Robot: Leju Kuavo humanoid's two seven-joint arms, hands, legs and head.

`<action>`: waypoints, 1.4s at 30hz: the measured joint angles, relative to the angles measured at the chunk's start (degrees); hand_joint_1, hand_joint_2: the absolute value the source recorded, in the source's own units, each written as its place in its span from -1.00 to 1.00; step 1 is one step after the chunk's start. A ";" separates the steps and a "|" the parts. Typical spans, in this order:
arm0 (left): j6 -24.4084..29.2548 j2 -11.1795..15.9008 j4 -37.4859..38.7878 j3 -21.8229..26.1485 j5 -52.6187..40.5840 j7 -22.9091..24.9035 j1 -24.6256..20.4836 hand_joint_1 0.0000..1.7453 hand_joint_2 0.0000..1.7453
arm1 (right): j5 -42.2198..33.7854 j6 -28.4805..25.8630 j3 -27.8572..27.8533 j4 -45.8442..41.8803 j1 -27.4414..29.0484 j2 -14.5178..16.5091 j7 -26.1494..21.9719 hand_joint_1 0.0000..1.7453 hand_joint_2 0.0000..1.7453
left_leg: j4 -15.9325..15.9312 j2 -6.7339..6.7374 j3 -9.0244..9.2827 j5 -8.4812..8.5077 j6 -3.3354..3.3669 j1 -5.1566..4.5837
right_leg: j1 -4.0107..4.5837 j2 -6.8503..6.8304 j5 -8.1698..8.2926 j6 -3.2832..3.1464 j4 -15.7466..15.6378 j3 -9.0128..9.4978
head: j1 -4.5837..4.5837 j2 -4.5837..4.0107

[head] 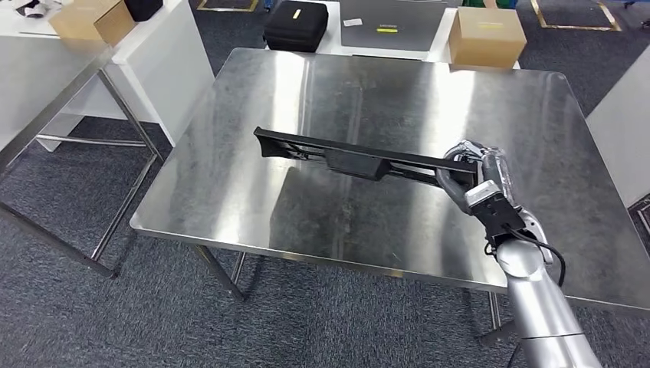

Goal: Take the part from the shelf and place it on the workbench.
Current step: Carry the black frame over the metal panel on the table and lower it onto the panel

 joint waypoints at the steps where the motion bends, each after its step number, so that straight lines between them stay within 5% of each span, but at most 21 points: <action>1: -0.05 -0.07 0.02 0.02 0.01 0.01 -0.03 -1.00 1.00 | 0.09 -0.04 0.05 0.06 -0.05 -0.08 -0.01 1.00 1.00 | -1.31 0.25 0.54 0.76 -0.34 0.20 | 0.06 -0.41 -0.09 0.07 0.12 -0.21 | -0.16 0.00; 5: -0.38 -0.66 0.12 0.05 0.03 -0.19 0.10 -1.00 1.00 | 0.20 -0.12 0.15 0.38 -0.89 -0.42 -0.06 1.00 1.00 | -3.89 1.36 1.17 2.72 -1.77 1.23 | -0.34 -2.74 -5.14 0.16 9.56 -4.50 | 0.05 -0.01; 7: -0.68 -1.04 0.19 0.09 0.19 -0.50 0.18 -1.00 1.00 | 0.19 -0.13 0.18 0.50 -0.94 -0.42 -0.08 1.00 1.00 | -3.70 1.84 0.82 2.80 -2.70 1.83 | -1.36 -3.29 -6.25 1.32 12.93 -5.56 | 0.03 -0.01; 10: -0.92 -1.32 0.19 0.14 0.43 -0.87 0.04 -1.00 1.00 | 0.22 -0.13 0.19 0.55 -1.16 -0.43 0.02 1.00 1.00 | -1.88 2.27 -0.11 2.01 -4.85 3.10 | -2.99 -4.23 -3.58 4.55 5.15 -0.67 | 0.10 0.00; 11: -0.92 -1.23 0.15 0.16 0.45 -0.95 -0.07 -1.00 1.00 | 0.23 -0.13 0.21 0.51 -1.32 -0.43 0.10 1.00 1.00 | -0.73 2.36 -0.63 1.44 -5.61 3.26 | -3.23 -4.31 -3.01 5.02 2.47 0.81 | 0.28 0.00; 13: -0.91 -1.03 0.08 0.19 0.47 -1.08 -0.32 -1.00 1.00 | 0.28 -0.17 0.25 0.33 -1.55 -0.45 0.36 1.00 1.00 | 0.83 2.44 -1.54 0.67 -6.64 3.11 | -3.27 -4.11 -3.19 4.05 1.32 1.47 | 0.19 0.00; 16: -0.85 -1.09 0.08 0.20 0.47 -1.13 -0.41 -1.00 1.00 | 0.46 -0.22 0.39 0.10 -1.47 -0.42 0.71 1.00 1.00 | 1.72 2.44 -2.03 0.11 -7.19 3.48 | -3.25 -3.71 -2.98 2.21 1.71 1.21 | -0.44 0.00; 19: -0.83 -1.13 0.10 0.20 0.48 -1.16 -0.41 -1.00 1.00 | 0.52 -0.21 0.43 -0.04 -1.44 -0.41 0.81 1.00 1.00 | 8.64 2.23 -5.02 -4.40 -7.93 3.77 | -3.13 -3.56 -2.73 1.43 1.65 1.10 | -0.53 0.00; 21: -0.84 -1.17 0.10 0.21 0.51 -1.20 -0.38 -1.00 1.00 | 0.52 -0.21 0.44 -0.07 -1.42 -0.38 0.81 1.00 1.00 | 15.26 2.17 -8.22 -7.32 -8.01 3.77 | -2.85 -3.53 -2.66 1.24 1.65 0.95 | -0.57 0.00; 22: -0.85 -1.19 0.11 0.22 0.54 -1.20 -0.37 -1.00 1.00 | 0.52 -0.21 0.44 -0.07 -1.41 -0.37 0.81 1.00 1.00 | 16.54 2.15 -8.91 -7.39 -7.79 3.73 | -2.65 -3.49 -2.61 1.13 1.65 0.88 | -0.57 0.00; 24: -0.87 -1.23 0.11 0.22 0.57 -1.27 -0.39 -1.00 1.00 | 0.54 -0.22 0.45 -0.15 -1.45 -0.37 0.81 1.00 1.00 | 13.27 2.00 -7.28 -4.84 -6.75 3.52 | -2.15 -3.37 -2.51 0.98 1.62 0.83 | -0.58 0.00; 26: -0.90 -1.19 0.10 0.22 0.62 -1.42 -0.57 -1.00 1.00 | 0.65 -0.27 0.45 -0.43 -1.68 -0.36 0.87 1.00 1.00 | 6.01 1.59 -3.35 -1.72 -5.03 2.92 | -1.81 -3.24 -2.38 0.86 1.51 0.84 | -0.54 0.00; 28: -0.93 -1.14 0.09 0.22 0.71 -1.65 -0.87 -1.00 1.00 | 0.89 -0.39 0.46 -0.72 -2.01 -0.33 1.14 1.00 1.00 | 2.21 1.42 -1.36 -0.66 -3.96 2.24 | -1.84 -3.21 -2.19 1.00 1.29 0.86 | -0.46 0.00; 30: -0.95 -1.15 0.08 0.23 0.91 -1.95 -1.13 -1.00 1.00 | 1.19 -0.50 0.48 -1.01 -2.22 -0.30 1.53 1.00 1.00 | 1.35 1.58 -1.08 -0.25 -3.65 1.89 | -1.86 -3.24 -1.84 1.53 0.77 0.97 | -0.51 0.00; 33: -0.99 -1.39 0.08 0.23 1.08 -2.32 -1.40 -1.00 1.00 | 1.55 -0.60 0.46 -1.40 -2.75 -0.43 1.89 1.00 1.00 | -1.45 1.99 0.13 1.60 -3.63 2.19 | -1.52 -3.58 -3.11 1.66 3.04 -0.27 | -0.37 0.00; 35: -1.08 -1.59 0.08 0.24 1.09 -2.43 -1.54 -1.00 1.00 | 1.61 -0.64 0.45 -1.43 -3.14 -0.53 1.98 1.00 1.00 | -2.12 2.19 0.22 2.10 -3.61 2.20 | -1.55 -3.71 -6.34 1.16 9.56 -3.28 | -0.24 0.00; 37: -1.21 -1.76 0.08 0.24 1.09 -2.48 -1.58 -1.00 1.00 | 1.65 -0.67 0.45 -1.43 -3.14 -0.55 2.05 1.00 1.00 | -2.08 2.25 0.06 2.12 -3.66 2.14 | -1.68 -3.72 -8.07 1.48 14.55 -5.41 | -0.23 0.00; 38: -1.25 -1.86 0.08 0.24 1.09 -2.52 -1.58 -1.00 1.00 | 1.68 -0.67 0.45 -1.43 -3.13 -0.57 2.11 1.00 1.00 | -2.03 2.26 0.03 2.12 -3.72 2.14 | -1.77 -3.74 -7.72 1.96 14.32 -5.12 | -0.22 0.00; 40: -1.32 -2.06 0.08 0.24 1.09 -2.60 -1.60 -1.00 1.00 | 1.72 -0.67 0.45 -1.45 -3.16 -0.67 2.22 1.00 1.00 | -1.60 2.24 -0.04 1.93 -4.08 2.17 | -1.98 -3.99 -5.03 3.15 8.02 -1.56 | -0.21 0.00; 42: -1.35 -2.12 0.08 0.24 1.09 -2.69 -1.68 -1.00 1.00 | 1.74 -0.70 0.44 -1.56 -3.28 -0.73 2.31 1.00 1.00 | -0.62 2.23 -0.48 1.42 -4.83 1.94 | -1.86 -4.29 -3.02 3.11 1.56 2.00 | -0.23 0.00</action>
